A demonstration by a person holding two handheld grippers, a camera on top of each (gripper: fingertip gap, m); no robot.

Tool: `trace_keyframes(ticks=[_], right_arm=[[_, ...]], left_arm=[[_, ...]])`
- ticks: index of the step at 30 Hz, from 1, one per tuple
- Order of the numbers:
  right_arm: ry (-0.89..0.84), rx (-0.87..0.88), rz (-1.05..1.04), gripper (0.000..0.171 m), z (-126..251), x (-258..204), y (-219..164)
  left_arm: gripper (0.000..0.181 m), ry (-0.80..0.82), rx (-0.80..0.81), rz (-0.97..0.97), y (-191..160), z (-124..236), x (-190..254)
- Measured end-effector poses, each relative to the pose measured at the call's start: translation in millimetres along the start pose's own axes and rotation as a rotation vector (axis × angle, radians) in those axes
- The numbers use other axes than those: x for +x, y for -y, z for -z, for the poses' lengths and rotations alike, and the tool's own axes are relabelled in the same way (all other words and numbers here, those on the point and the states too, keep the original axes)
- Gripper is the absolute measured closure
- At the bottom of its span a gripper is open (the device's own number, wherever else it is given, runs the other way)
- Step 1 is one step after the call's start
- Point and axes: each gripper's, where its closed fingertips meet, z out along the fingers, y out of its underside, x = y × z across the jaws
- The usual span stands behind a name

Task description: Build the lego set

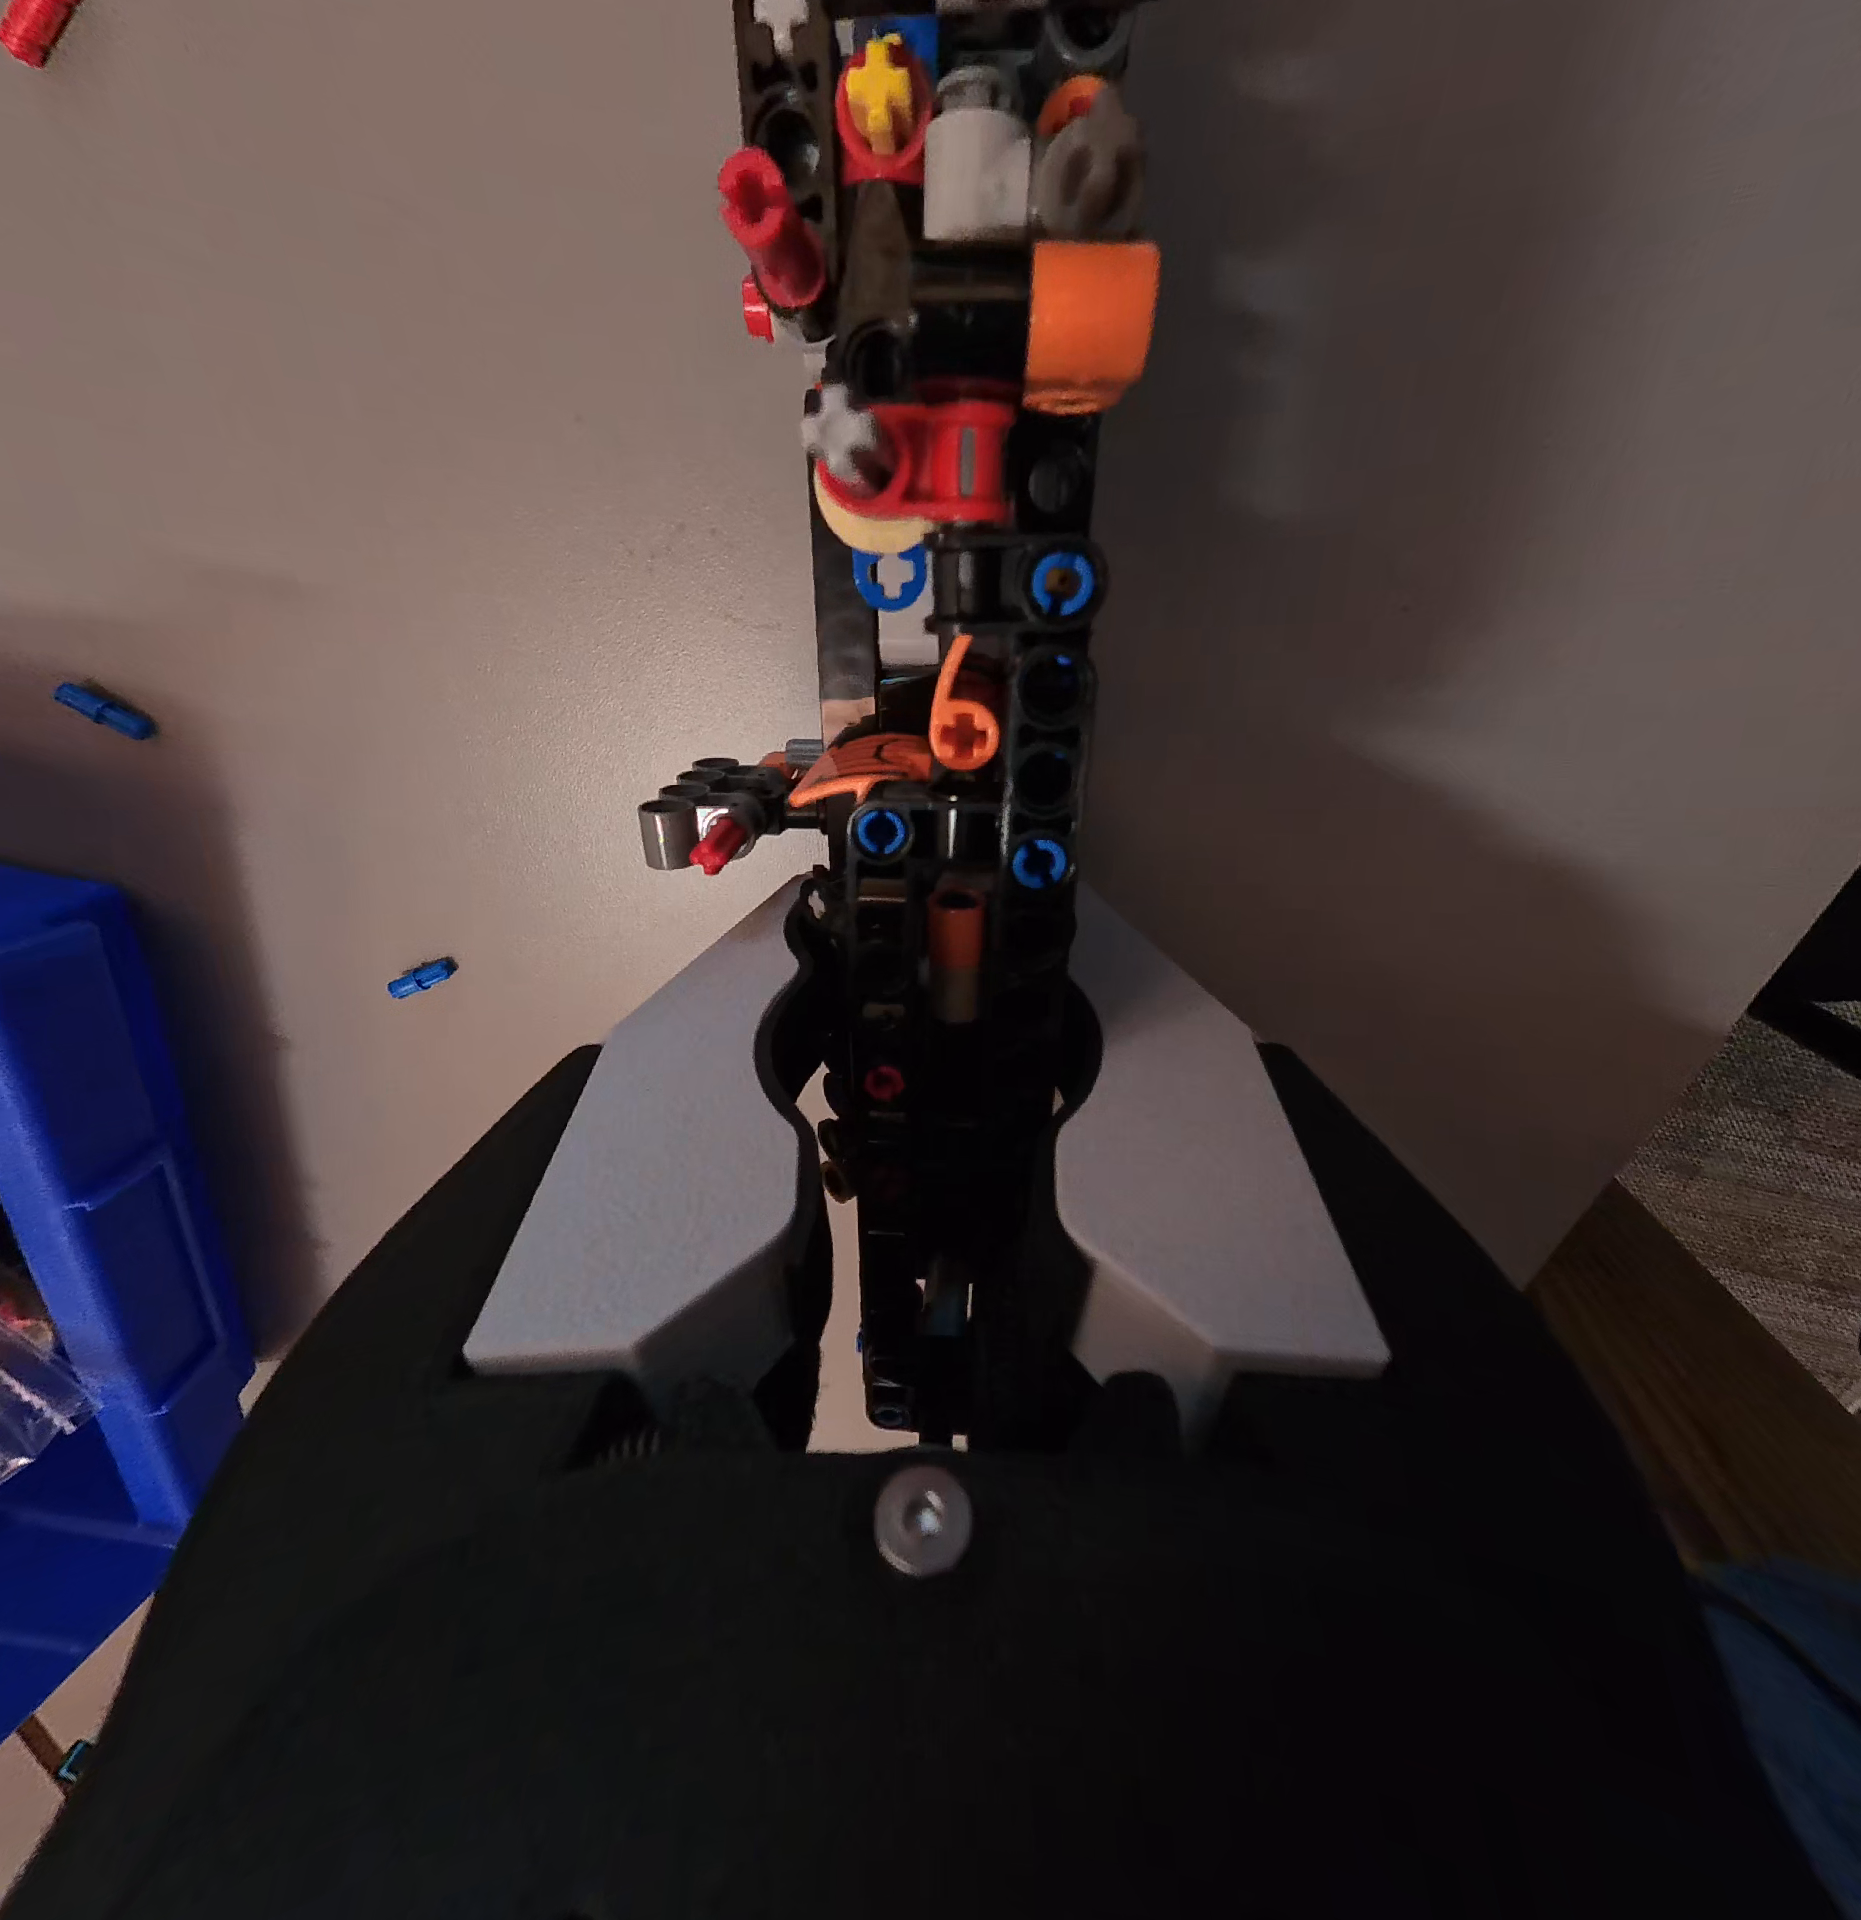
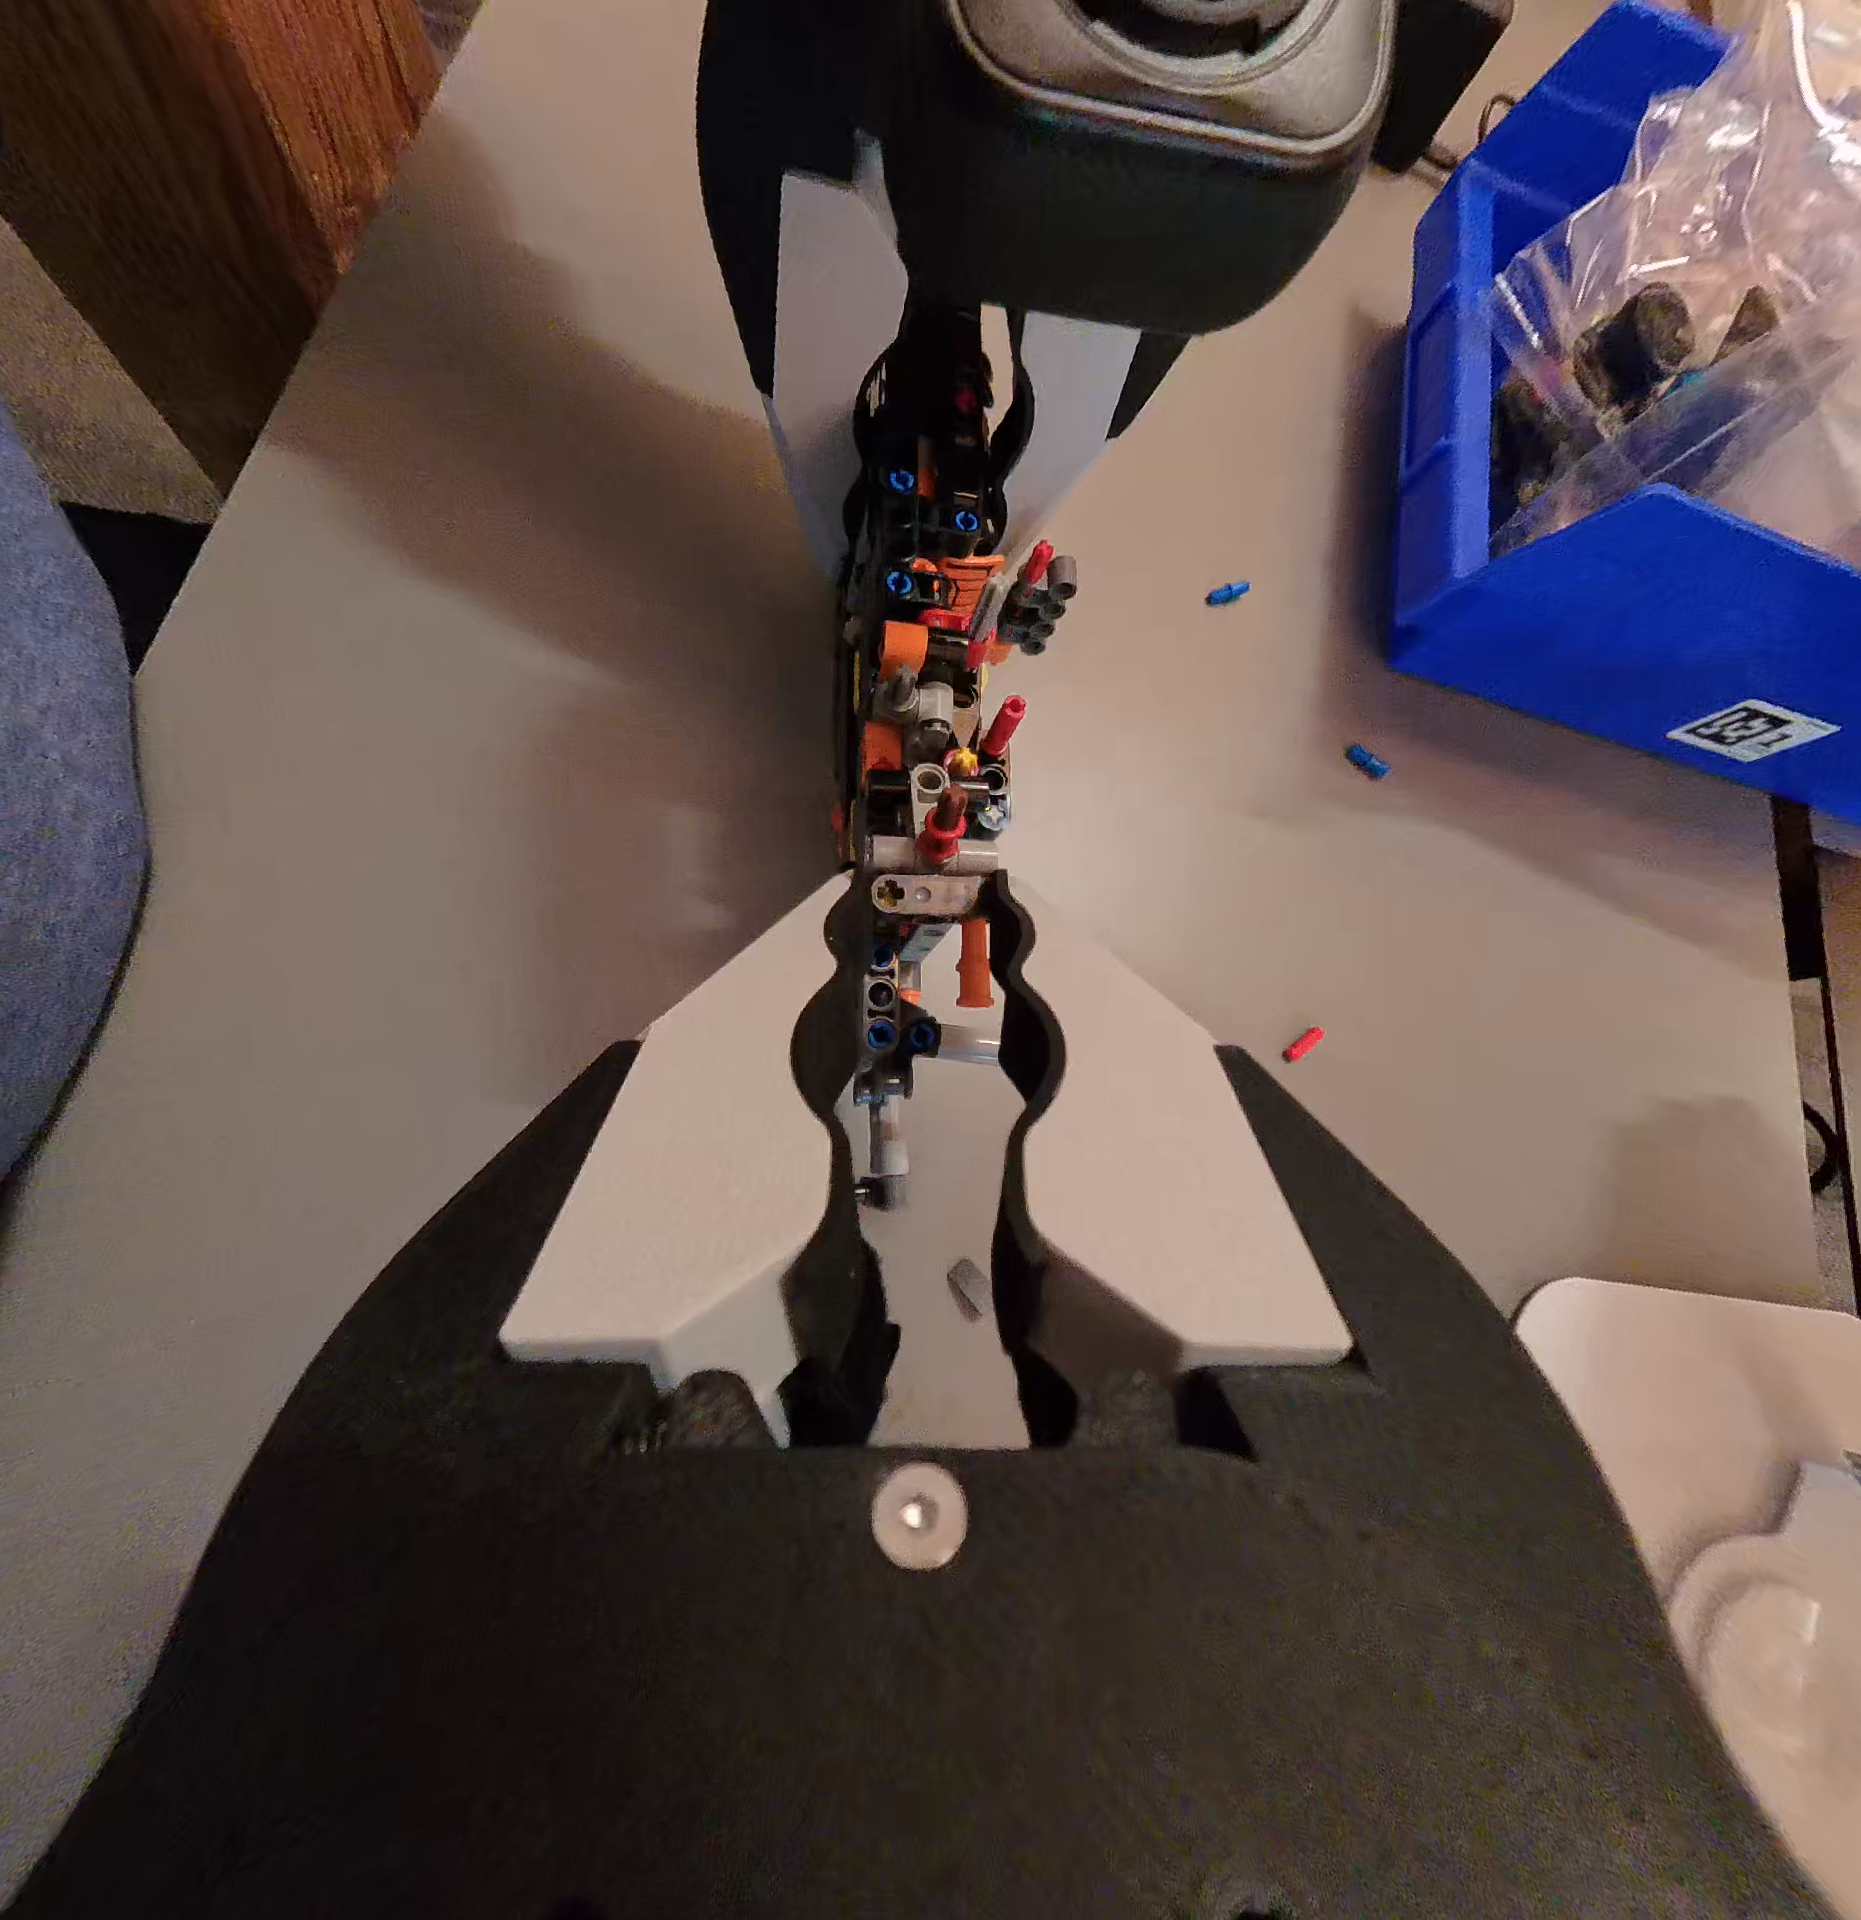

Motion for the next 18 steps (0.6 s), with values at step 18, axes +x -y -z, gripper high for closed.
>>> trace_keyframes(ticks=[18], right_arm=[[0.016, 0.092, -0.048, 0.152, -3.7, -1.0, -3.3]], left_arm=[[0.146, 0.003, 0.000, 0.003, 0.4, 0.5, -1.4]])
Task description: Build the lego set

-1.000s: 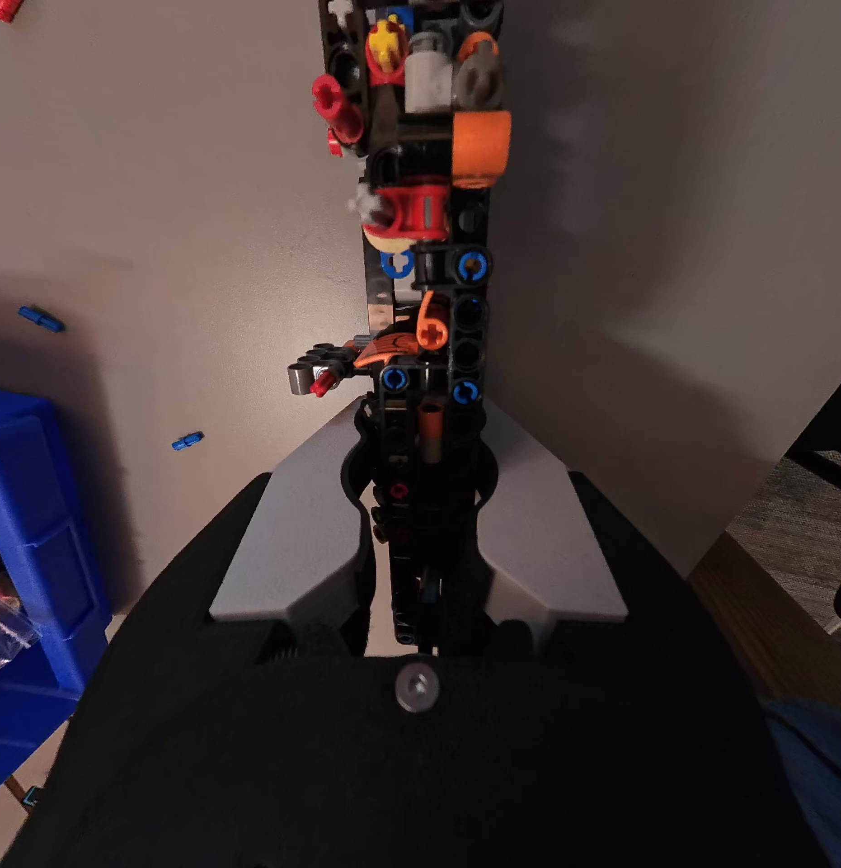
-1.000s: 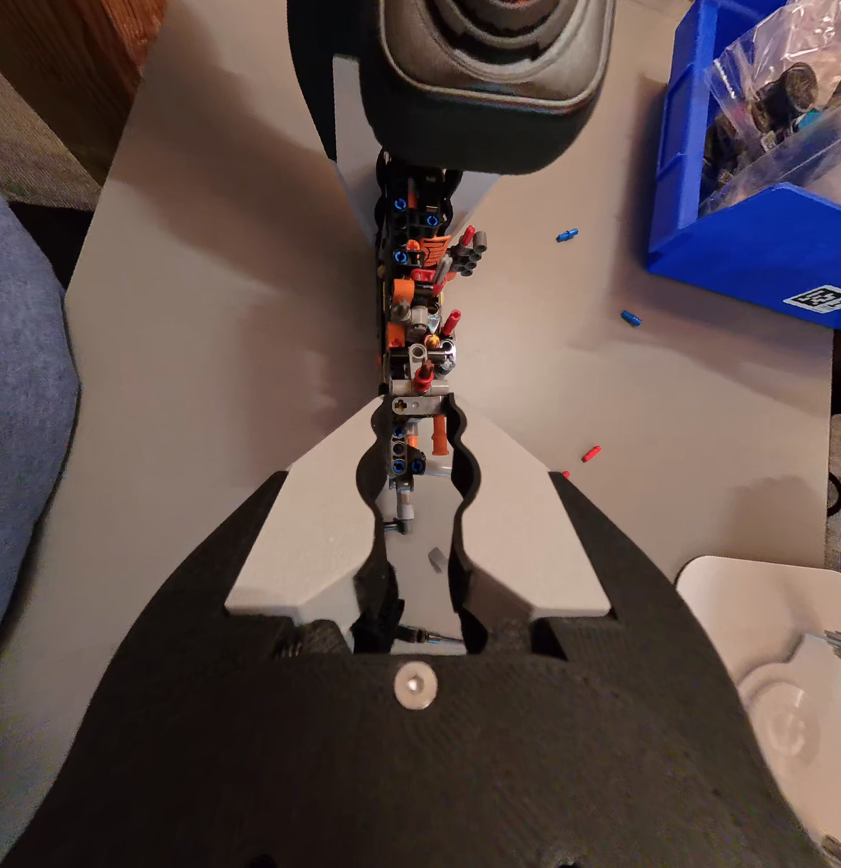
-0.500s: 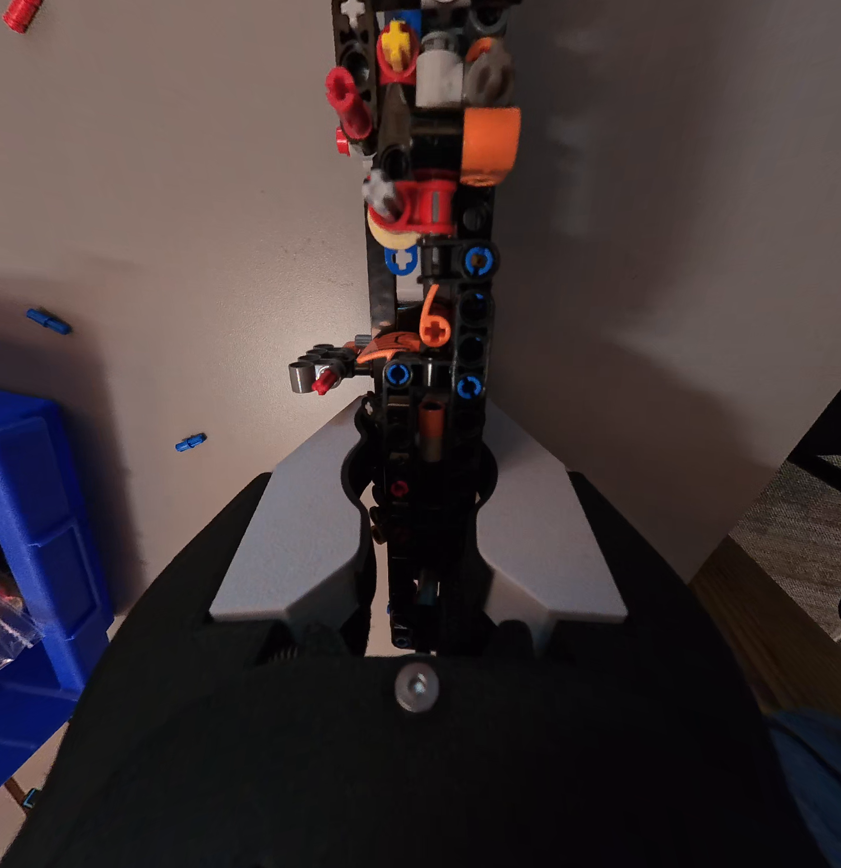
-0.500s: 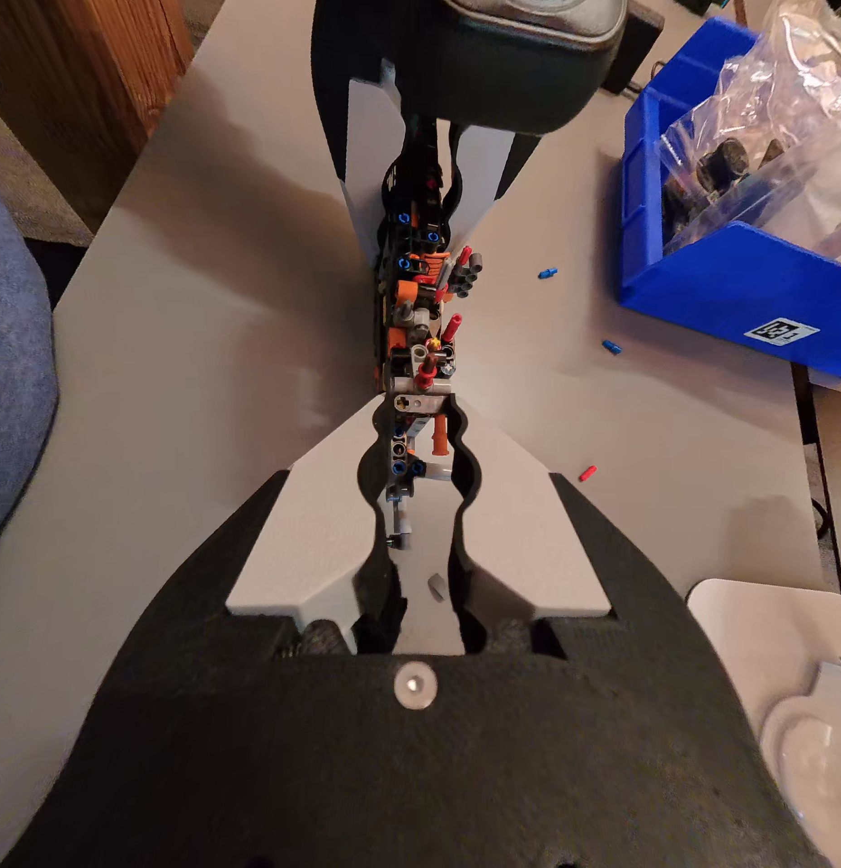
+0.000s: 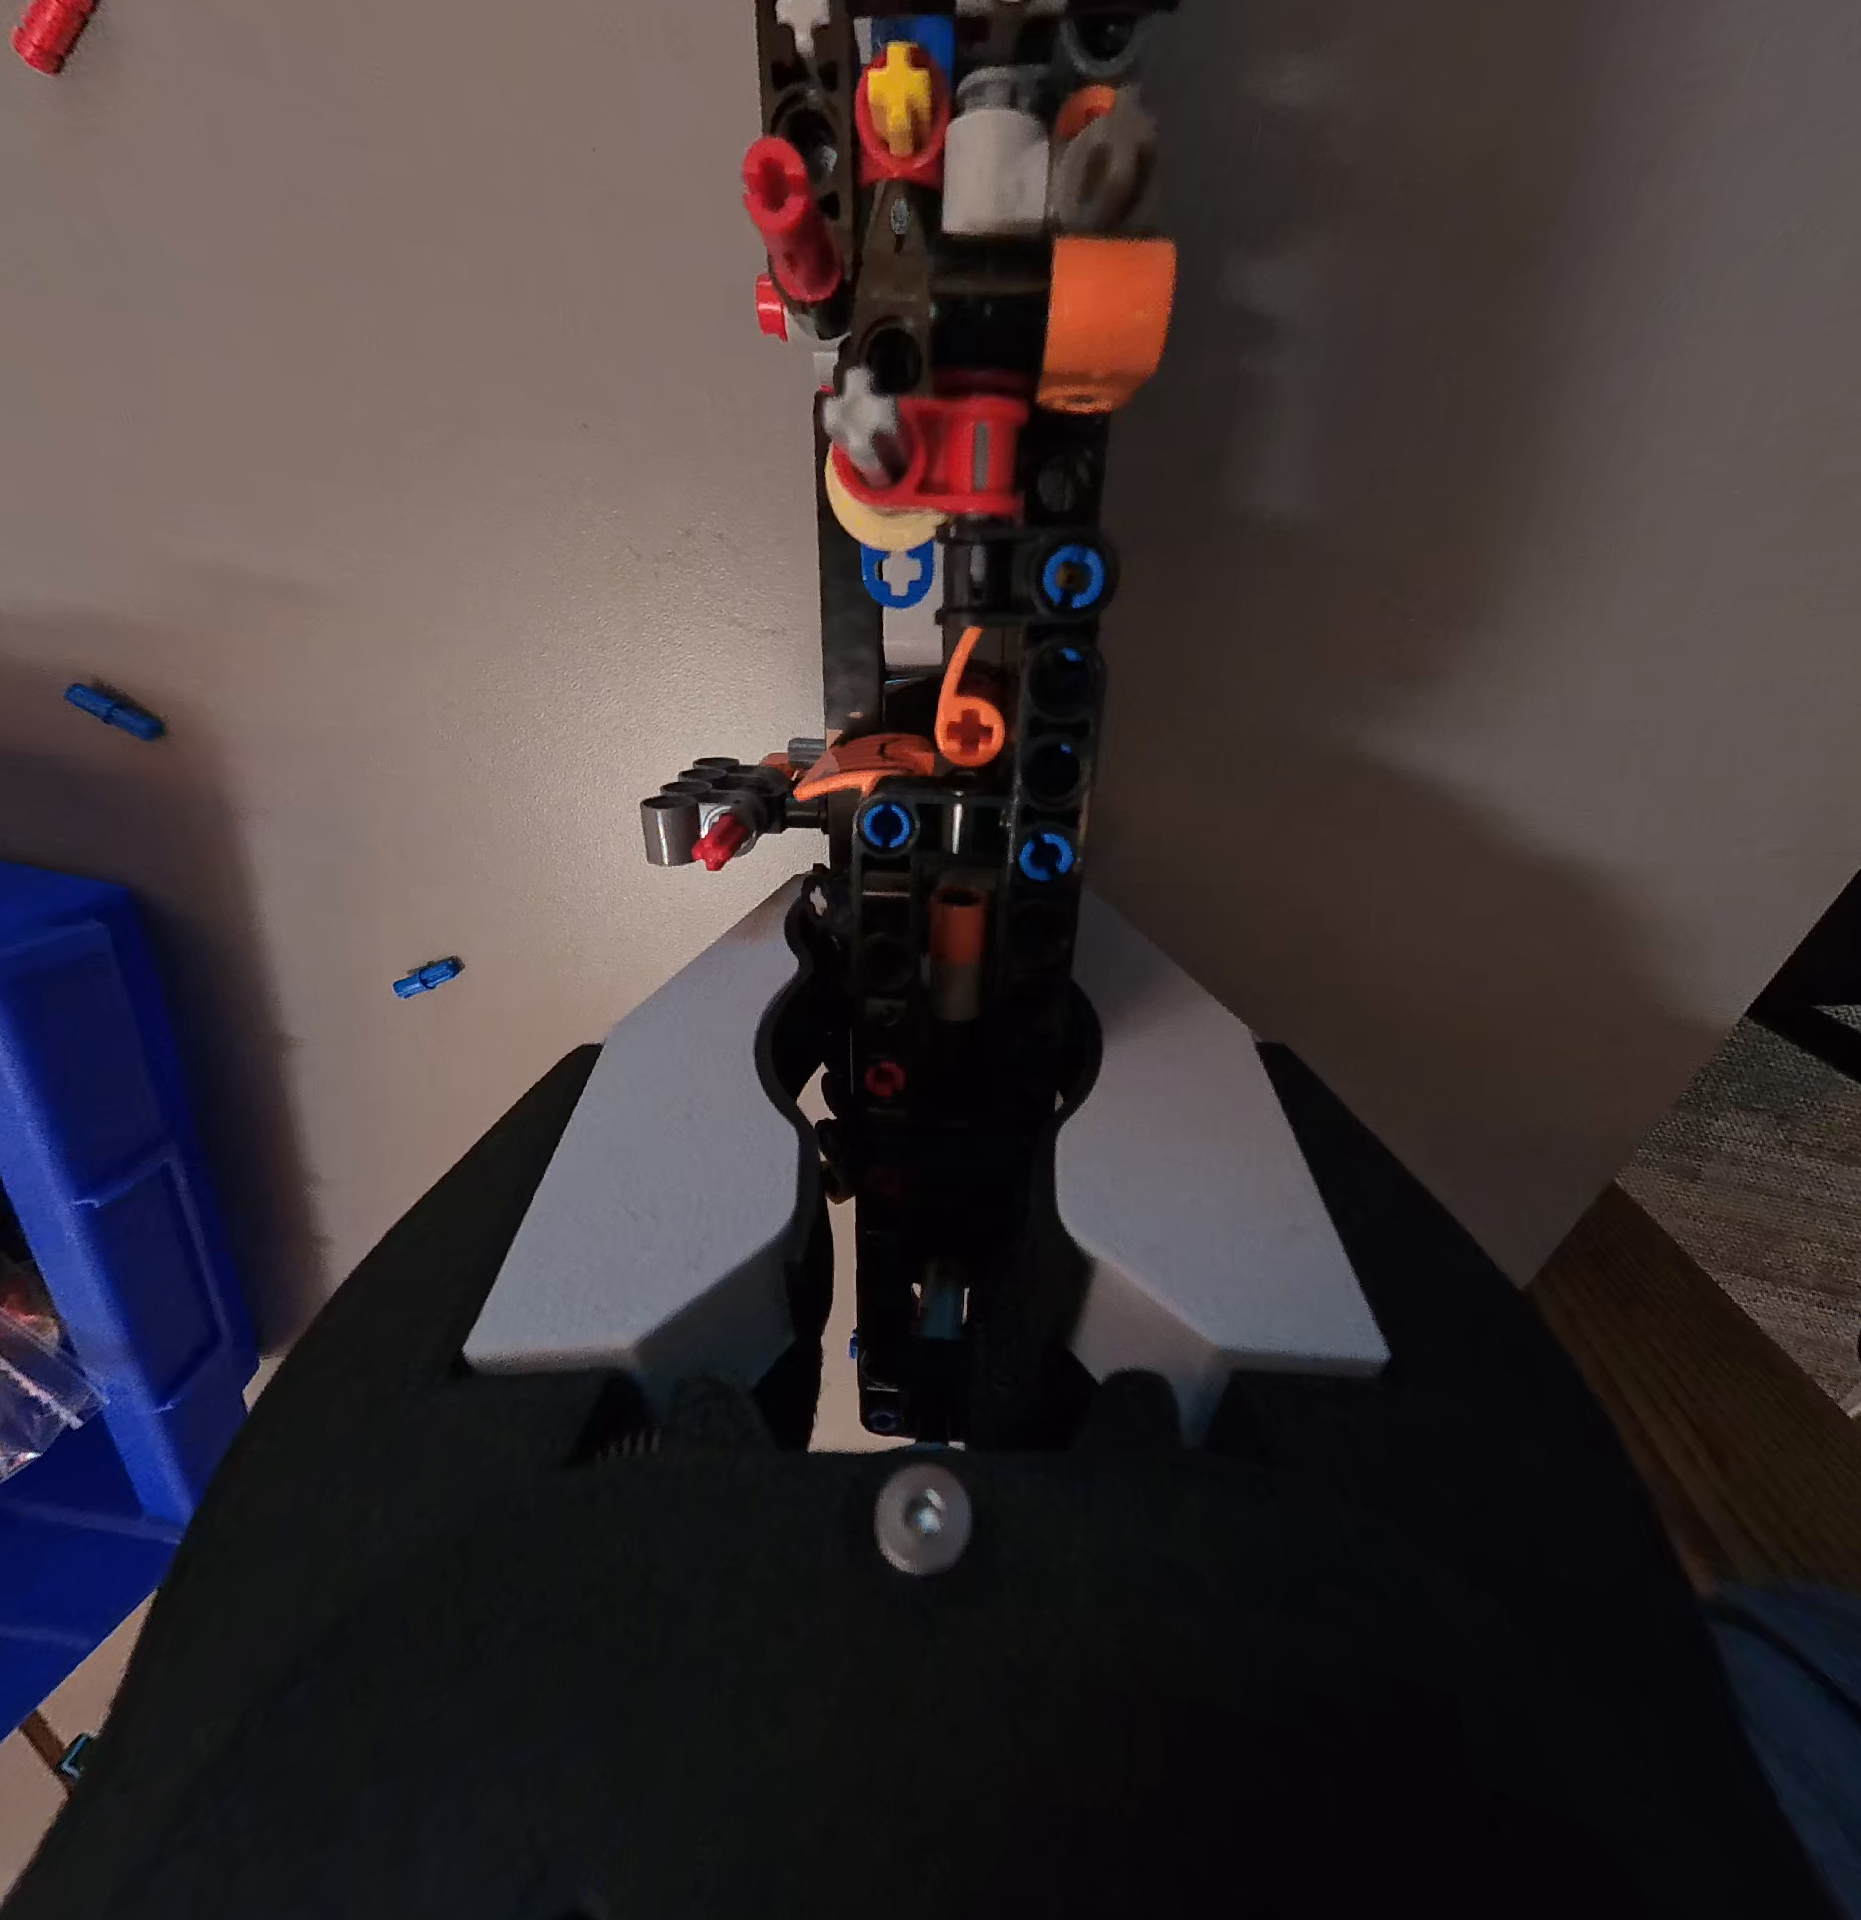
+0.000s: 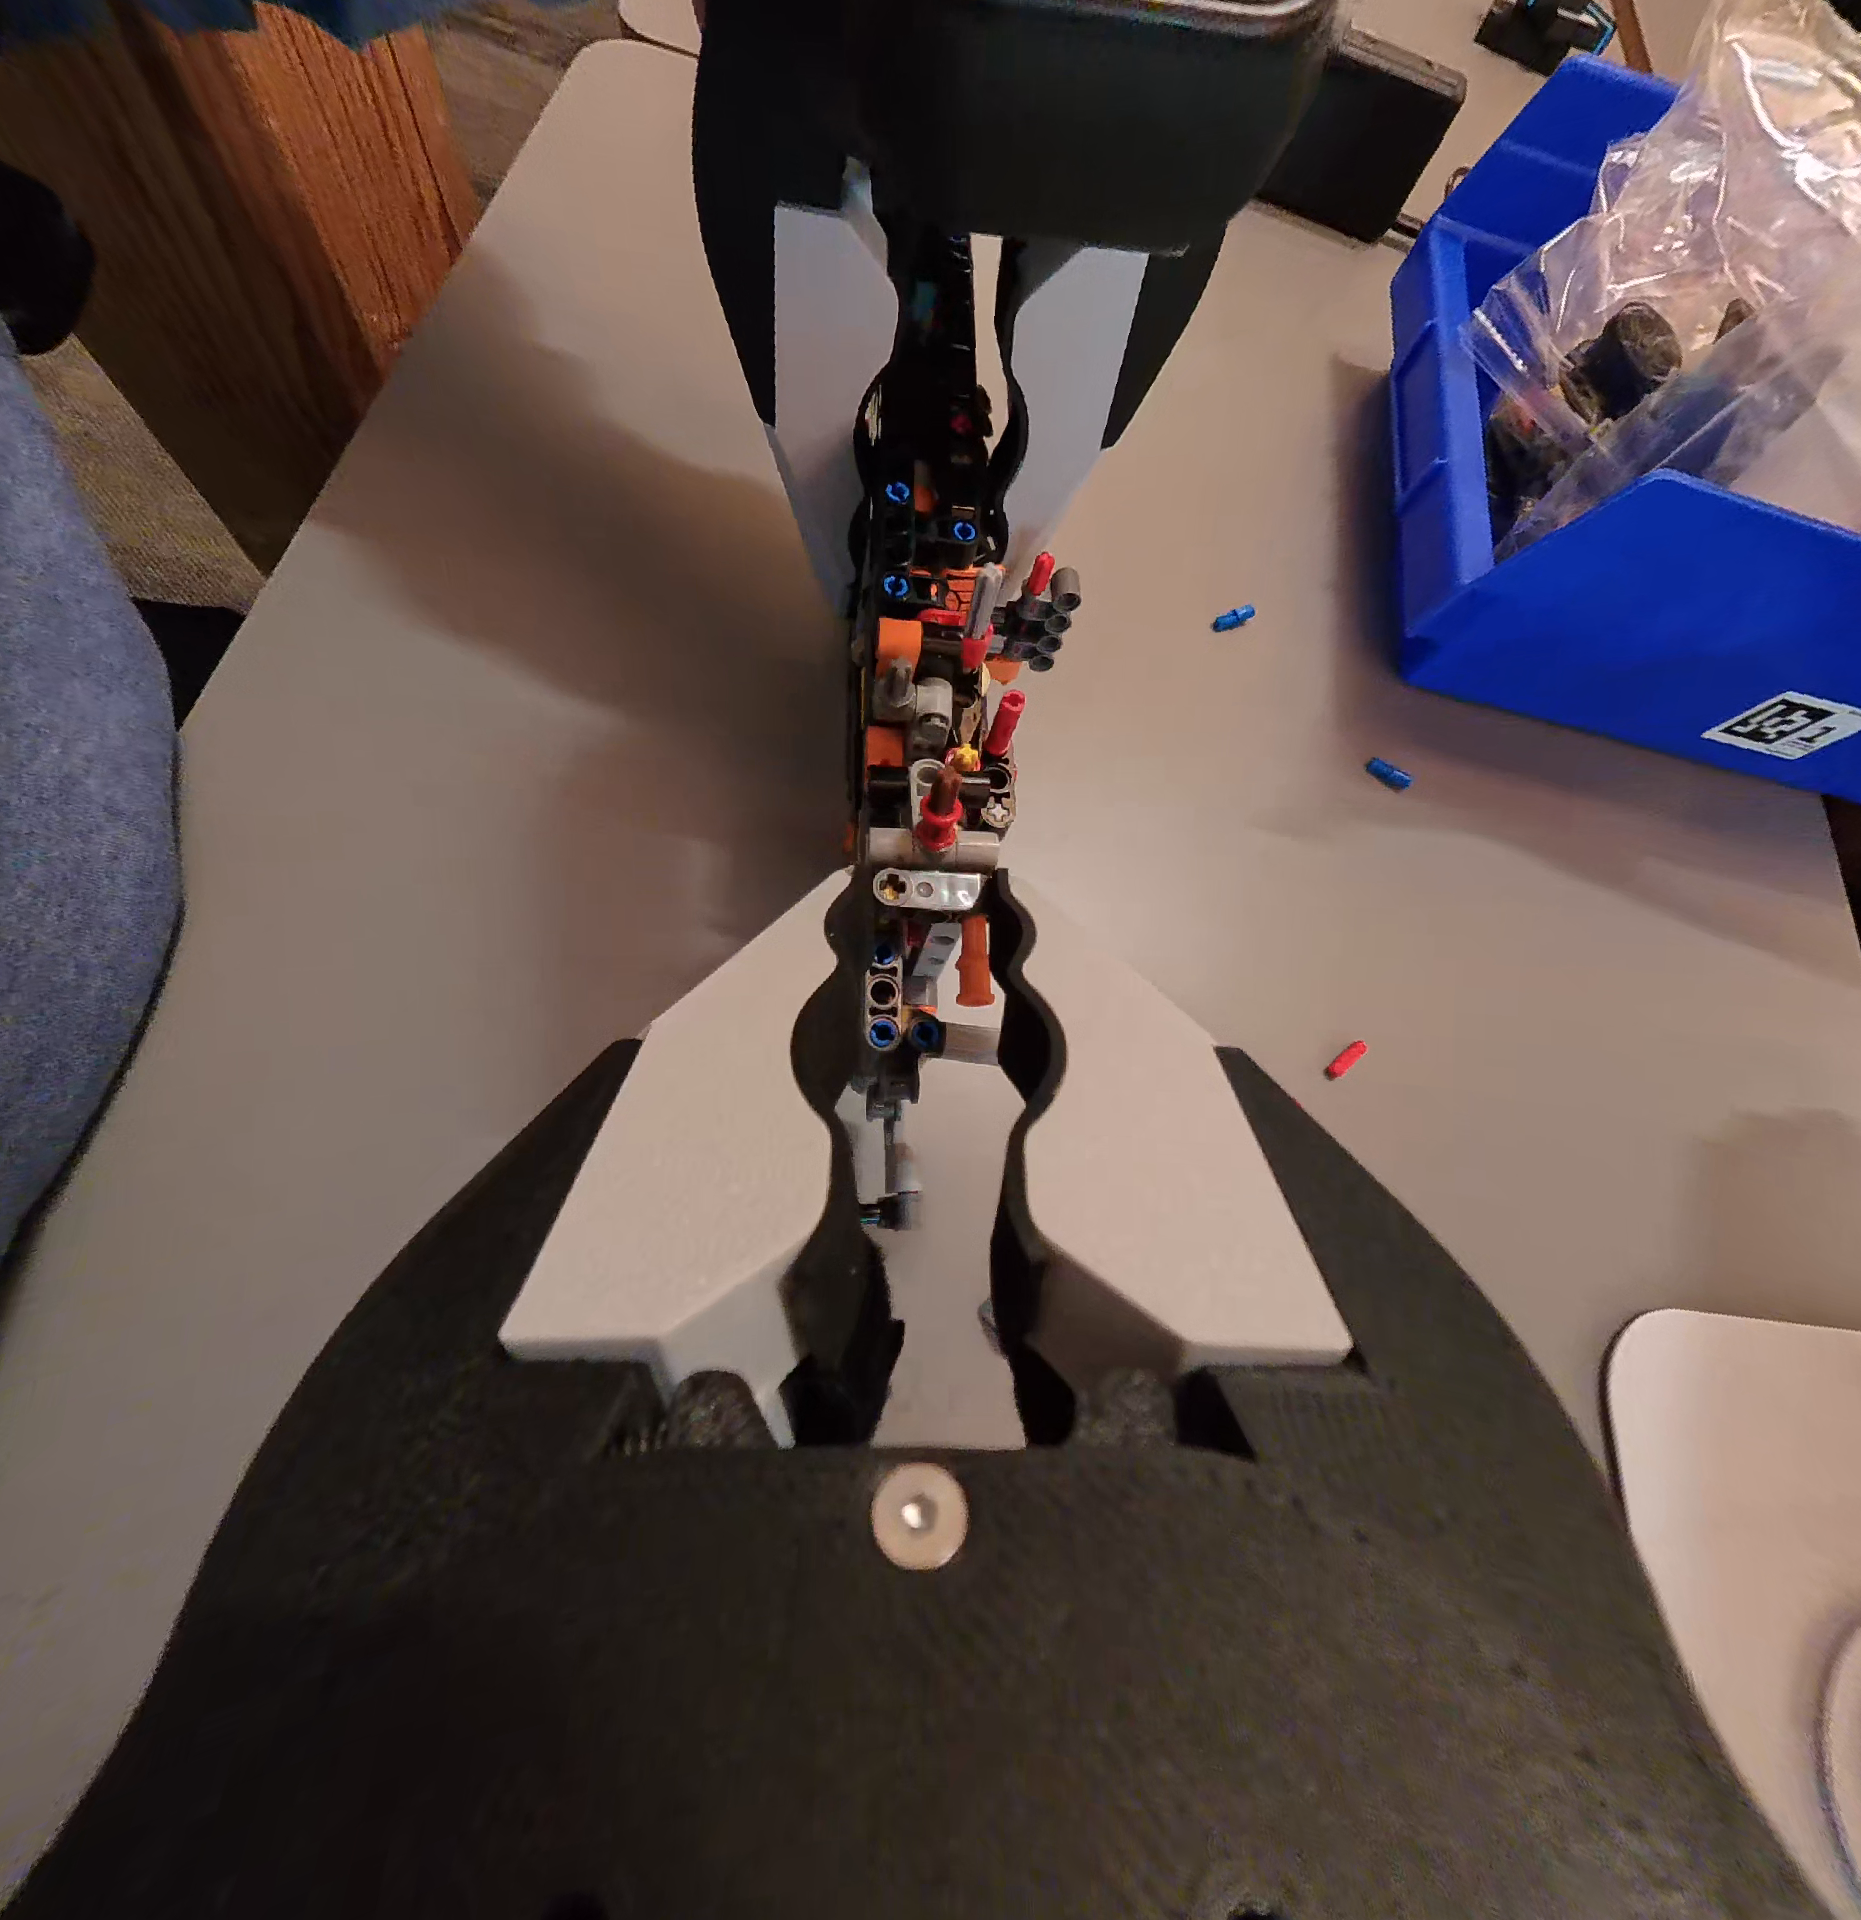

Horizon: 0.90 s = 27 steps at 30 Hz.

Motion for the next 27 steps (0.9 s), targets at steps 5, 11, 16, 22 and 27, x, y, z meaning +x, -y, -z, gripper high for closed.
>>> trace_keyframes(ticks=[5, 11, 16, 22, 27], right_arm=[[0.002, 0.016, 0.003, 0.151, 0.0, -0.1, -0.2], [-0.008, 0.025, -0.001, 0.146, 1.4, 0.9, 3.7], [0.036, 0.059, -0.081, 0.149, 6.5, 3.7, 4.8], [0.043, 0.102, -0.119, 0.159, 7.2, 4.9, 7.9], [0.071, 0.095, -0.123, 0.164, 5.6, 3.3, 6.8]], left_arm=[[0.146, 0.003, -0.002, -0.004, 0.1, 0.0, -0.3], [0.146, 0.003, 0.000, 0.001, -0.8, -1.2, -0.2], [0.146, 0.004, -0.003, 0.000, -0.7, -1.3, -0.3], [0.146, 0.000, -0.002, 0.002, -0.6, -1.4, -0.5], [0.146, 0.002, -0.004, 0.001, -0.5, -1.5, -0.3]])
